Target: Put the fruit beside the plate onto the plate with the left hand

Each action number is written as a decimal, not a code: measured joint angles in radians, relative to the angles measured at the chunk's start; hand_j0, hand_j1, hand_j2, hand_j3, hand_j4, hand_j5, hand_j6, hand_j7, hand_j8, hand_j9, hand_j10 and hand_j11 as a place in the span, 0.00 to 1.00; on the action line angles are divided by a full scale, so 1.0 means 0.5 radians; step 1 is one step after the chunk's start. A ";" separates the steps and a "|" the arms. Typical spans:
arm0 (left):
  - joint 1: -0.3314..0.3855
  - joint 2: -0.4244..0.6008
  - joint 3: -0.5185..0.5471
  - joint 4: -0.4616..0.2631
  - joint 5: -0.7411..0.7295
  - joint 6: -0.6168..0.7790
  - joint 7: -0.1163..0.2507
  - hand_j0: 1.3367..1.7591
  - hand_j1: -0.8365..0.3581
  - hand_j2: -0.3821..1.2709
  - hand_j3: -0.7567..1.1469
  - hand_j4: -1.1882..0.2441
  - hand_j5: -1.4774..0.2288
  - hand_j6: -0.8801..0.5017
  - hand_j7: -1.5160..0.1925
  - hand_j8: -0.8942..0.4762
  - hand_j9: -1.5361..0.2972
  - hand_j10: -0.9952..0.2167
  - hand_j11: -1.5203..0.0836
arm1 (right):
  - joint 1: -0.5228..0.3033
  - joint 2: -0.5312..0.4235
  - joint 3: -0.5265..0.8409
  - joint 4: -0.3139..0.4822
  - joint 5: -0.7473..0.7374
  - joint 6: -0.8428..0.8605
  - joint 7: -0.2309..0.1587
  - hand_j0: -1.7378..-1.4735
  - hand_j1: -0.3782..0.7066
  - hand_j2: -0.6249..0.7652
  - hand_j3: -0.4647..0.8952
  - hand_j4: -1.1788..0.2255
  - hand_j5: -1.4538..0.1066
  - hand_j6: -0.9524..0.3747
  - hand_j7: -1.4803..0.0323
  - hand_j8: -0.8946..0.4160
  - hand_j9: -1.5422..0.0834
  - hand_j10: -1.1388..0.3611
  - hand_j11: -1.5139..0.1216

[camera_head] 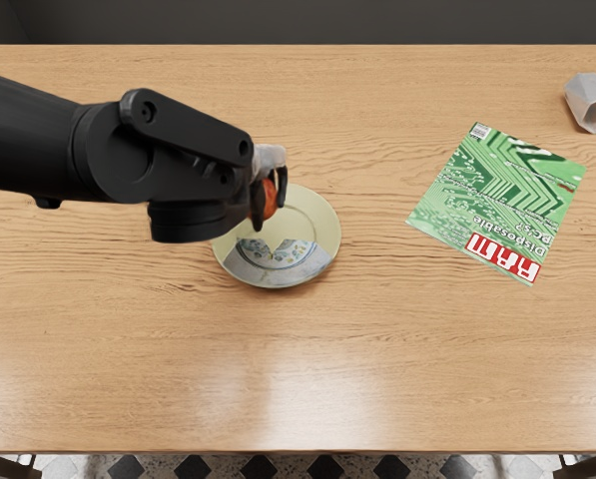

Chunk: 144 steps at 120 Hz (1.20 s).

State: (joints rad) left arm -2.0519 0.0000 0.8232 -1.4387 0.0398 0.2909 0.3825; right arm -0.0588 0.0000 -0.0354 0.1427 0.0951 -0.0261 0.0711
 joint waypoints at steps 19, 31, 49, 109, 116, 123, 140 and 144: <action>0.062 0.000 -0.032 0.092 0.014 -0.002 0.013 0.71 0.32 0.53 0.40 0.27 0.11 0.48 0.18 0.54 0.18 0.44 0.19 | 0.000 0.000 0.000 0.000 0.000 0.000 0.001 0.30 0.06 0.44 0.34 0.82 0.90 0.69 0.95 0.66 0.92 0.74 0.90; 0.103 0.000 -0.058 0.105 0.022 -0.003 0.015 0.71 0.33 0.51 0.40 0.27 0.12 0.48 0.18 0.53 0.18 0.43 0.19 | 0.000 0.000 0.000 0.000 0.000 0.000 0.001 0.30 0.06 0.44 0.34 0.82 0.90 0.69 0.95 0.66 0.92 0.74 0.90; 0.131 0.000 -0.078 0.096 0.027 -0.003 0.014 0.71 0.34 0.53 0.40 0.26 0.13 0.46 0.18 0.52 0.18 0.41 0.18 | 0.001 0.000 0.000 0.000 0.000 0.000 0.000 0.30 0.06 0.44 0.34 0.82 0.90 0.69 0.95 0.66 0.92 0.74 0.90; 0.155 0.000 -0.101 0.129 0.037 0.030 0.000 0.74 0.56 0.37 0.40 0.41 0.36 0.19 0.39 0.34 0.39 0.18 0.41 | 0.000 0.000 0.000 0.000 0.000 0.000 0.000 0.30 0.06 0.44 0.34 0.82 0.90 0.69 0.95 0.66 0.92 0.74 0.90; 0.155 0.000 -0.101 0.138 0.038 0.032 0.000 0.74 0.58 0.35 0.40 0.45 0.42 0.17 0.45 0.35 0.44 0.15 0.47 | 0.000 0.000 0.000 0.000 0.000 0.000 0.000 0.30 0.06 0.44 0.34 0.82 0.90 0.69 0.95 0.66 0.92 0.74 0.90; 0.158 0.000 -0.100 0.144 0.038 0.033 0.001 0.75 0.61 0.33 0.40 0.50 0.48 0.21 0.50 0.37 0.49 0.21 0.53 | 0.000 0.000 0.000 0.000 0.000 0.000 0.000 0.30 0.06 0.44 0.34 0.82 0.90 0.69 0.95 0.66 0.92 0.74 0.90; 0.165 0.000 -0.100 0.161 0.037 0.034 0.002 0.75 0.68 0.30 0.40 0.57 0.57 0.33 0.60 0.42 0.57 0.41 0.63 | 0.000 0.000 0.000 0.000 0.000 0.000 0.000 0.30 0.06 0.44 0.34 0.82 0.90 0.69 0.95 0.66 0.92 0.74 0.90; 0.165 0.000 -0.100 0.166 0.037 0.035 0.002 0.76 0.69 0.29 0.40 0.59 0.59 0.35 0.61 0.43 0.59 0.44 0.65 | 0.000 0.000 0.000 0.000 0.000 0.000 0.000 0.30 0.06 0.44 0.34 0.82 0.90 0.69 0.95 0.66 0.92 0.74 0.90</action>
State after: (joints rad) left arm -1.9696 0.0000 0.7731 -1.3558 0.0584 0.3082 0.3834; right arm -0.0587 0.0000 -0.0353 0.1427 0.0951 -0.0261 0.0710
